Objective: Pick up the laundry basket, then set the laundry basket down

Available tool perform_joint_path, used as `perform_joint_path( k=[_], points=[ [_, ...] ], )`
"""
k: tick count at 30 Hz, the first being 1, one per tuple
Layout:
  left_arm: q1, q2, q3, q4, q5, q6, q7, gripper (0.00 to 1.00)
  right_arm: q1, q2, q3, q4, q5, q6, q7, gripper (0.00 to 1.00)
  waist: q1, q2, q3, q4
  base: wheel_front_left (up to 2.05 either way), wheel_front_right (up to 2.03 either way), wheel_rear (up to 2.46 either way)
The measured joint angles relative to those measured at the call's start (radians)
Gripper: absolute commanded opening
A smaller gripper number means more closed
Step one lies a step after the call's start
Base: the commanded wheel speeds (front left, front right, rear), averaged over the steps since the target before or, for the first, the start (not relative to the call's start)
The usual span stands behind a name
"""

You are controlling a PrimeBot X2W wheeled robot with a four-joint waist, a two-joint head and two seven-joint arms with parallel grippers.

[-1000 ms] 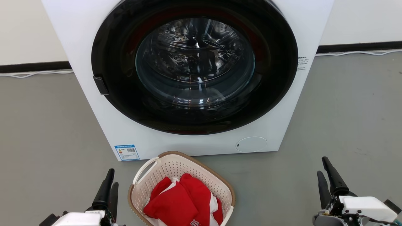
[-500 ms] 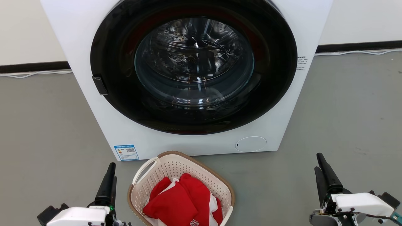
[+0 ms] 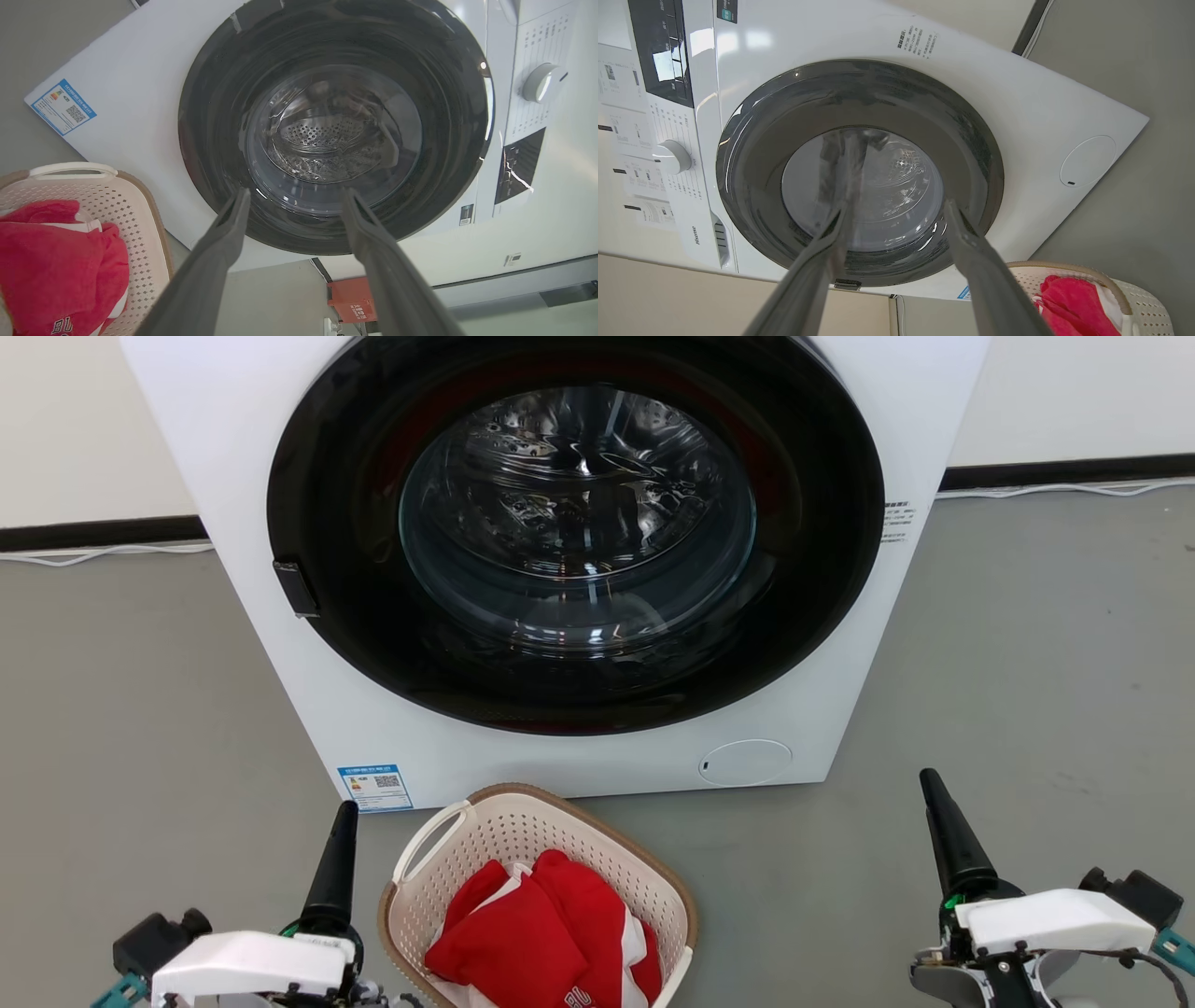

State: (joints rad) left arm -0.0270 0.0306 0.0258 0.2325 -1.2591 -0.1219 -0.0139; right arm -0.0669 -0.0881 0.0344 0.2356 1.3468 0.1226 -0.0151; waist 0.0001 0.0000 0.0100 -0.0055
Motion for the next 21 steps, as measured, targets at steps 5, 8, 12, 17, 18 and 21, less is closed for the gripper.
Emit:
perform_joint_path(
  k=[5, 8, 12, 17, 18, 21],
  points=[
    [-0.004, 0.001, -0.006, -0.009, 0.107, 0.000, -0.015, 1.00, -0.001, -0.008, 0.018, -0.002, -0.074, 0.000, -0.017, 1.00, 0.0000, 0.0000, 0.002, -0.001, 0.00, 0.00, 0.00],
    [-0.004, 0.001, -0.009, -0.013, 0.164, 0.000, -0.023, 1.00, -0.001, -0.016, 0.034, -0.001, -0.118, 0.000, -0.022, 1.00, 0.0000, 0.0000, 0.003, -0.002, 0.00, 0.00, 0.00],
    [-0.004, 0.001, -0.009, -0.017, 0.247, 0.000, -0.032, 1.00, -0.004, -0.021, 0.037, -0.001, -0.185, 0.000, -0.031, 1.00, 0.0000, 0.0000, 0.003, -0.002, 0.00, 0.00, 0.00],
    [-0.005, 0.001, -0.015, -0.021, 0.340, 0.008, -0.049, 1.00, -0.021, -0.021, 0.032, -0.001, -0.293, 0.000, -0.048, 1.00, 0.0000, 0.0000, 0.002, -0.003, 0.00, 0.00, 0.00],
    [-0.005, 0.001, -0.017, -0.021, 0.356, 0.010, -0.050, 1.00, -0.021, -0.020, 0.028, -0.001, -0.313, 0.000, -0.049, 1.00, 0.0000, 0.0000, 0.002, -0.003, 0.00, 0.00, 0.00],
    [-0.005, 0.002, -0.024, -0.021, 0.406, 0.018, -0.060, 1.00, -0.021, -0.019, 0.020, -0.001, -0.379, 0.000, -0.059, 1.00, 0.0000, 0.0000, 0.003, -0.003, 0.00, 0.00, 0.00]
  ],
)
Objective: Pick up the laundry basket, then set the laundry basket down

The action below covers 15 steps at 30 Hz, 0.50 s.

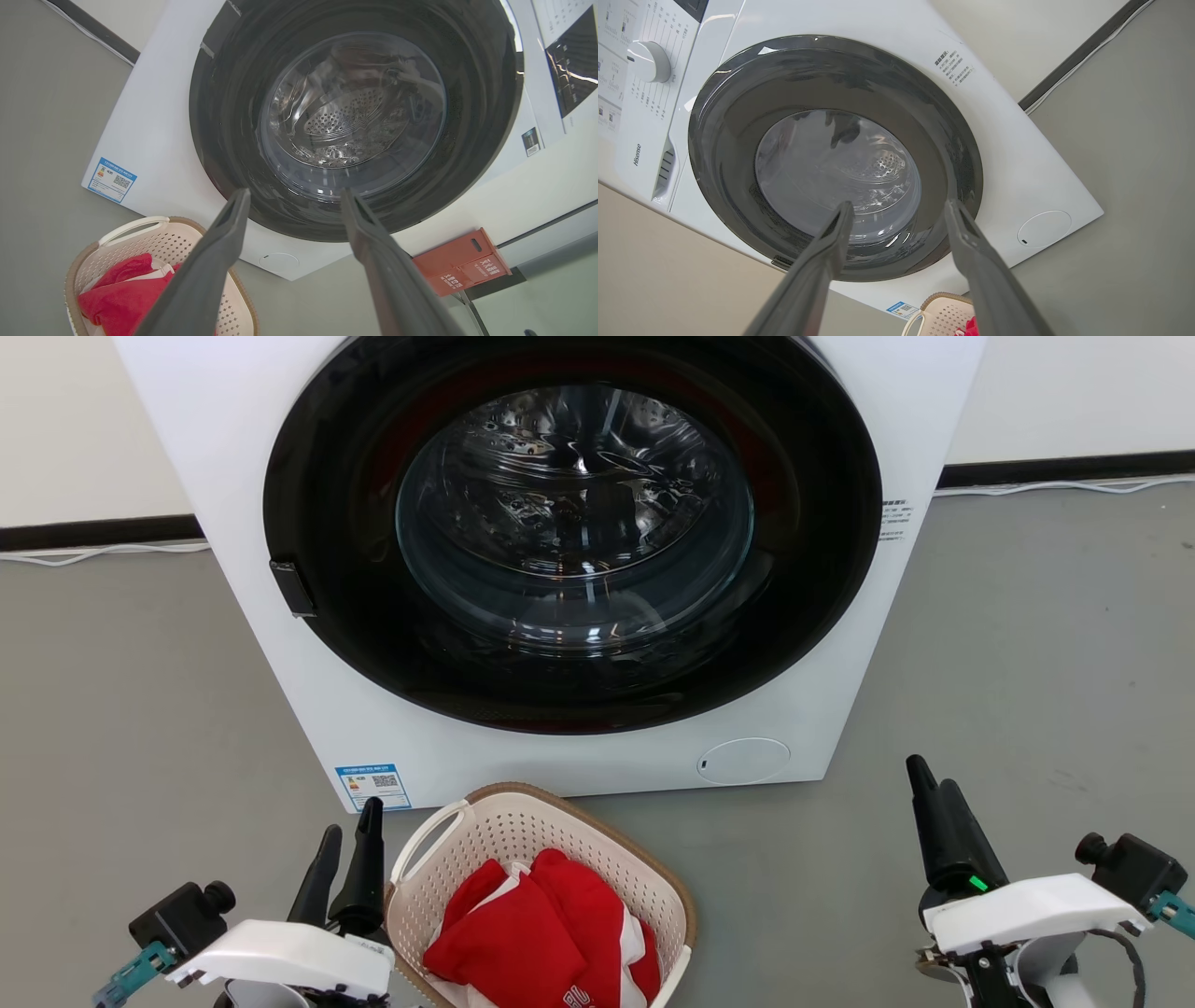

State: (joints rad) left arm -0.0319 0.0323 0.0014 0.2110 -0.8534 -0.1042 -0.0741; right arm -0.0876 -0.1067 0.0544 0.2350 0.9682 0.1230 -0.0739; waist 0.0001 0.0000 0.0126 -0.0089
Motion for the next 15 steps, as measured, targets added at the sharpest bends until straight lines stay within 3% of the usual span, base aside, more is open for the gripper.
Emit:
perform_joint_path(
  k=[15],
  points=[
    [-0.019, 0.001, -0.024, -0.005, 0.174, 0.021, -0.045, 1.00, -0.001, 0.004, 0.017, 0.001, -0.225, 0.000, -0.042, 1.00, 0.0000, 0.0000, 0.002, -0.001, 0.00, 0.00, 0.00]
  ],
)
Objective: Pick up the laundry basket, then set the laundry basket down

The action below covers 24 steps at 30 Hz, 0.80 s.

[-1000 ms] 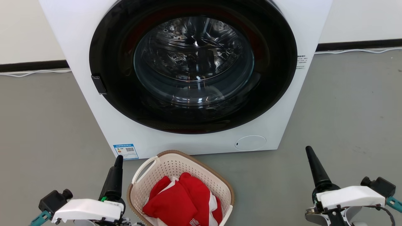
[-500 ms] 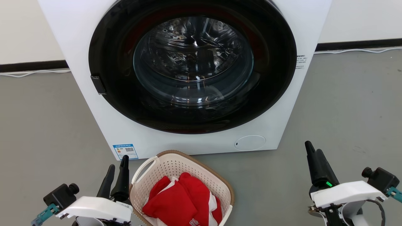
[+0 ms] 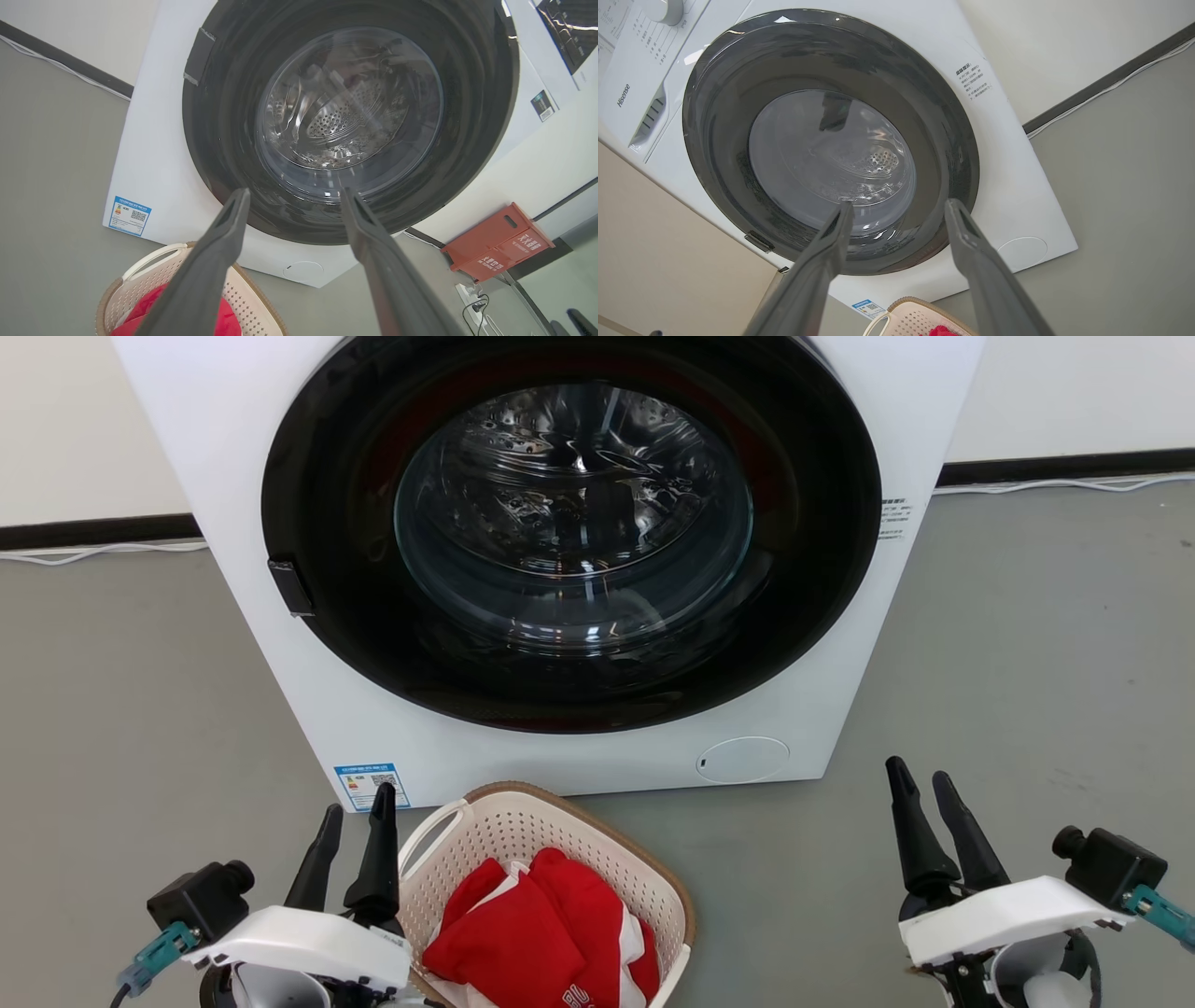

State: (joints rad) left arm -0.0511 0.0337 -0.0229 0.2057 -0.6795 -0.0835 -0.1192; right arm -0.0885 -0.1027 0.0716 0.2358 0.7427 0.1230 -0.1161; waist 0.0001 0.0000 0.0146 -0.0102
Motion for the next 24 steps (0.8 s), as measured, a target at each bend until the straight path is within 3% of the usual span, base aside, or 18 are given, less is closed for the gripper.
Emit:
perform_joint_path(
  k=[24],
  points=[
    [-0.012, 0.003, -0.017, -0.026, 0.263, 0.011, -0.067, 1.00, -0.040, -0.010, 0.051, 0.002, -0.256, 0.000, -0.070, 1.00, 0.0000, 0.0000, 0.003, -0.007, 0.00, 0.00, 0.00]
  ],
)
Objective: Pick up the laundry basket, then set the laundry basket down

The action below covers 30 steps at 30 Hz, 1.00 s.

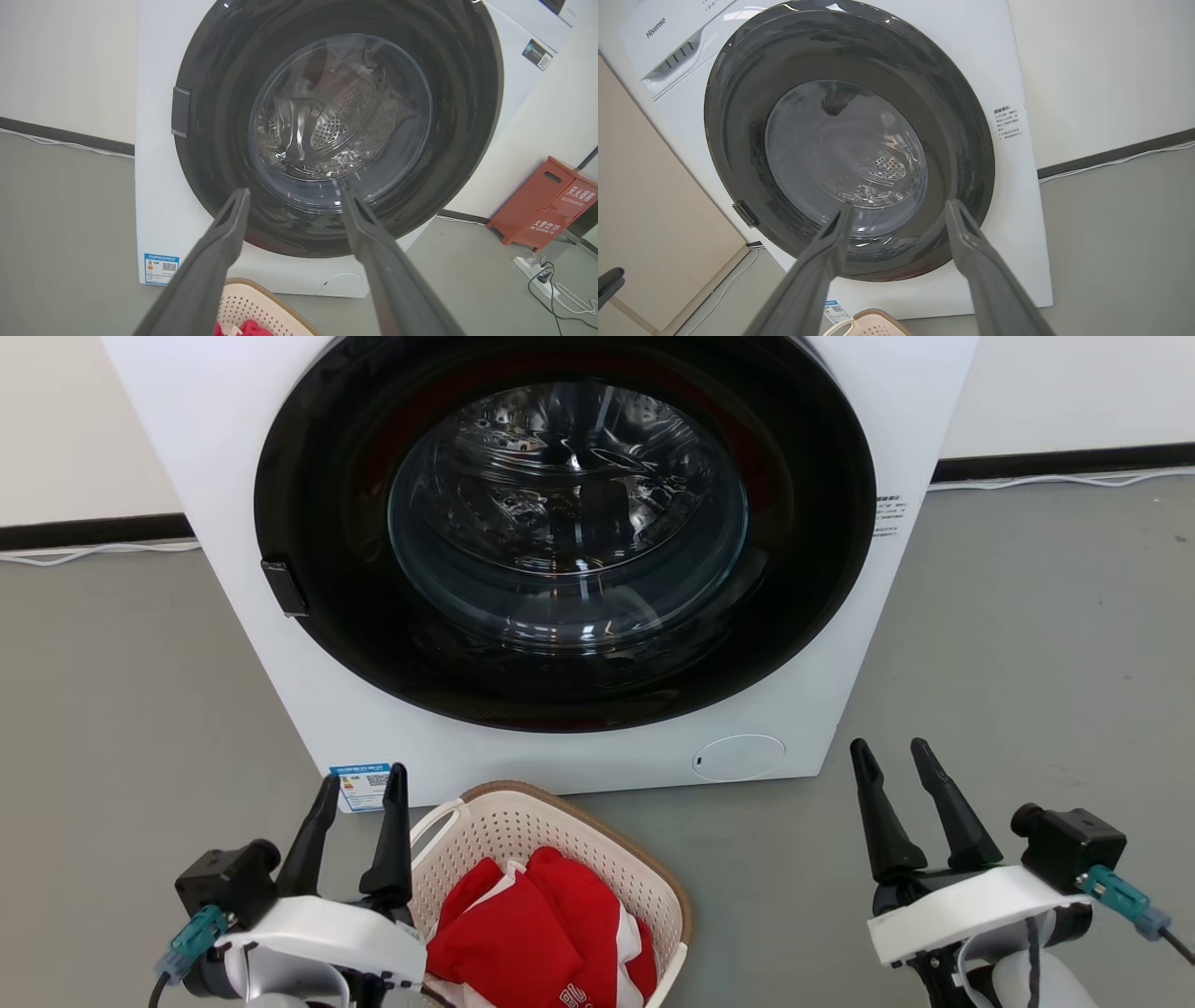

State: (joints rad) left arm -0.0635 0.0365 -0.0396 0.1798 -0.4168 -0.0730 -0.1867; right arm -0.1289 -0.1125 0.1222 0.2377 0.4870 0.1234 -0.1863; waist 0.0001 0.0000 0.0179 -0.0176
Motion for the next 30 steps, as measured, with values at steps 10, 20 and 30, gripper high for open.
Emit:
perform_joint_path(
  k=[10, 20, 30],
  points=[
    [-0.009, 0.001, -0.011, -0.009, 0.124, 0.011, -0.032, 1.00, -0.001, -0.007, 0.020, 0.004, -0.112, 0.000, -0.031, 1.00, 0.0000, 0.0000, -0.001, -0.001, 0.00, 0.00, 0.00],
    [-0.011, 0.002, -0.022, -0.012, 0.219, 0.017, -0.060, 1.00, -0.019, -0.012, 0.031, 0.014, -0.217, 0.000, -0.054, 1.00, 0.0000, 0.0000, -0.001, -0.006, 0.00, 0.00, 0.00],
    [-0.012, 0.003, -0.025, -0.015, 0.247, 0.021, -0.069, 1.00, -0.021, -0.011, 0.032, 0.028, -0.243, 0.000, -0.064, 1.00, 0.0000, 0.0000, -0.002, -0.012, 0.00, 0.00, 0.00]
  ],
)
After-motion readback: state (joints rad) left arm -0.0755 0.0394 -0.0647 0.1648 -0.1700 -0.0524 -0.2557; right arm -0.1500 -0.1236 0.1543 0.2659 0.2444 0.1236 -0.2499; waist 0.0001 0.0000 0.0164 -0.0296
